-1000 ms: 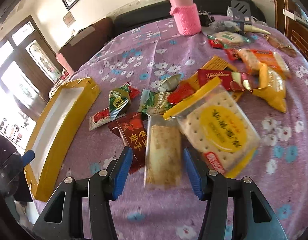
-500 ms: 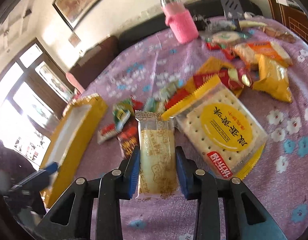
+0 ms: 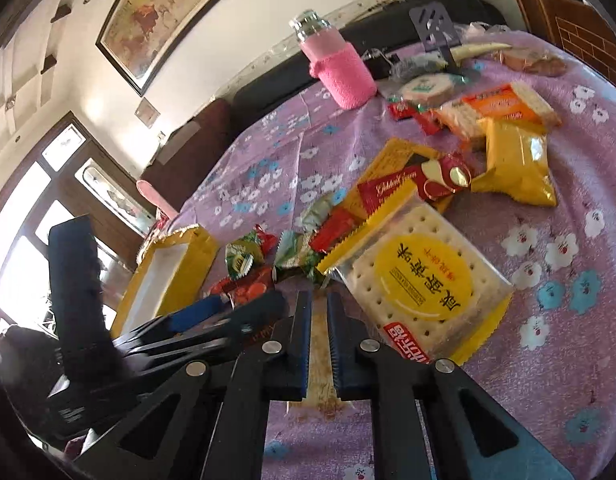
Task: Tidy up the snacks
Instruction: 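Close right tool on pale cake pack while left tool grasps red-brown cake, then carry both packs over the white tray and open both tools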
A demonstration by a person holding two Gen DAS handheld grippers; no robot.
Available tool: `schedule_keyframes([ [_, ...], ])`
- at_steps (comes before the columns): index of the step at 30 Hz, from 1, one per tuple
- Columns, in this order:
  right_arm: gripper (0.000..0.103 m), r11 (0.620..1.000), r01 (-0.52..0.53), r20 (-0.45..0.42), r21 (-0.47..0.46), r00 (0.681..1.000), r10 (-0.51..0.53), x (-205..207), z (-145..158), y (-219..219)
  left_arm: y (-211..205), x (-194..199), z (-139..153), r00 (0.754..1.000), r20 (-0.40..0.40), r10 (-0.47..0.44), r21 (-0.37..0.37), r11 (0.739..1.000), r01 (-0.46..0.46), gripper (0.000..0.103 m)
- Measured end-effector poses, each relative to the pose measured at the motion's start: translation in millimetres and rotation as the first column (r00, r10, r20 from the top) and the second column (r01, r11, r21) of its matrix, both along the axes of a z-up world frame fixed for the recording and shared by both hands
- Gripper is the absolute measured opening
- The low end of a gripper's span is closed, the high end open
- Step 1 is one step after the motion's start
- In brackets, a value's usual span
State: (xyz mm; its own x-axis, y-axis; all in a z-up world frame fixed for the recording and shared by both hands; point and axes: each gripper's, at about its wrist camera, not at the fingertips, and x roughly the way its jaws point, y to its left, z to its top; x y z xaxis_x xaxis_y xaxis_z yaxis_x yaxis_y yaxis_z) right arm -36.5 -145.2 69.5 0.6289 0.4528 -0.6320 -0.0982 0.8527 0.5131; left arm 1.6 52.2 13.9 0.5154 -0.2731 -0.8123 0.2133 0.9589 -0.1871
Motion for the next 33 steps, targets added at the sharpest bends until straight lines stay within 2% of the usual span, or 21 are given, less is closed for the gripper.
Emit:
schedule_keyframes([
  [1,0.011,1.000,-0.005,-0.003,-0.001,1.000,0.005,0.5,-0.8,0.7,0.5,-2.9,1.8,1.000,0.031,0.006,0.035,0.999,-0.007,0.028],
  [2,0.013,1.000,-0.014,-0.006,-0.001,1.000,0.014,0.8,-1.1,2.5,3.5,-3.8,1.5,1.000,0.022,0.003,0.024,1.000,-0.003,0.028],
  [3,0.020,1.000,-0.029,-0.014,-0.001,0.999,0.029,1.6,-2.0,4.7,8.0,-5.0,1.6,1.000,0.015,0.007,0.000,1.000,-0.007,0.028],
  [4,0.034,0.999,-0.047,-0.028,-0.005,0.999,0.047,2.3,-4.4,8.4,14.8,-6.0,2.1,1.000,0.011,0.024,-0.017,1.000,-0.024,0.028],
  [6,0.043,0.998,-0.062,-0.047,-0.028,0.997,0.061,3.4,-8.0,14.7,24.1,-7.3,2.3,0.999,0.011,0.045,-0.036,0.998,-0.044,0.028],
  [12,0.044,0.984,-0.087,-0.063,-0.155,0.995,0.078,3.7,-14.3,33.7,49.5,-25.7,14.7,0.996,0.030,0.087,-0.091,0.992,-0.084,0.028],
  [17,0.045,0.972,-0.104,-0.056,-0.212,0.994,0.094,2.9,-17.7,43.2,76.7,-55.8,31.6,0.992,0.055,0.115,-0.170,0.980,-0.104,0.028],
  [19,0.049,0.965,-0.109,-0.047,-0.239,0.994,0.100,1.5,-18.0,46.9,92.8,-68.8,38.4,0.988,0.068,0.138,-0.192,0.974,-0.123,0.028],
  [22,0.050,0.951,-0.106,-0.041,-0.290,0.994,0.099,1.3,-18.0,54.8,114.7,-81.9,49.4,0.980,0.101,0.172,-0.186,0.971,-0.151,0.028],
  [26,0.052,0.899,-0.106,-0.046,-0.425,0.994,0.095,-5.9,-18.0,77.5,148.1,-99.2,62.6,0.963,0.151,0.223,-0.166,0.966,-0.198,0.028],
  [29,0.037,0.878,-0.093,-0.039,-0.470,0.996,0.085,-11.9,-18.9,85.3,169.4,-108.1,65.0,0.953,0.160,0.256,-0.176,0.958,-0.227,0.028],
  [33,0.035,0.904,-0.083,-0.050,-0.419,0.996,0.068,-15.6,-17.7,76.4,192.5,-117.2,62.9,0.940,0.165,0.298,-0.182,0.946,-0.268,0.029],
])
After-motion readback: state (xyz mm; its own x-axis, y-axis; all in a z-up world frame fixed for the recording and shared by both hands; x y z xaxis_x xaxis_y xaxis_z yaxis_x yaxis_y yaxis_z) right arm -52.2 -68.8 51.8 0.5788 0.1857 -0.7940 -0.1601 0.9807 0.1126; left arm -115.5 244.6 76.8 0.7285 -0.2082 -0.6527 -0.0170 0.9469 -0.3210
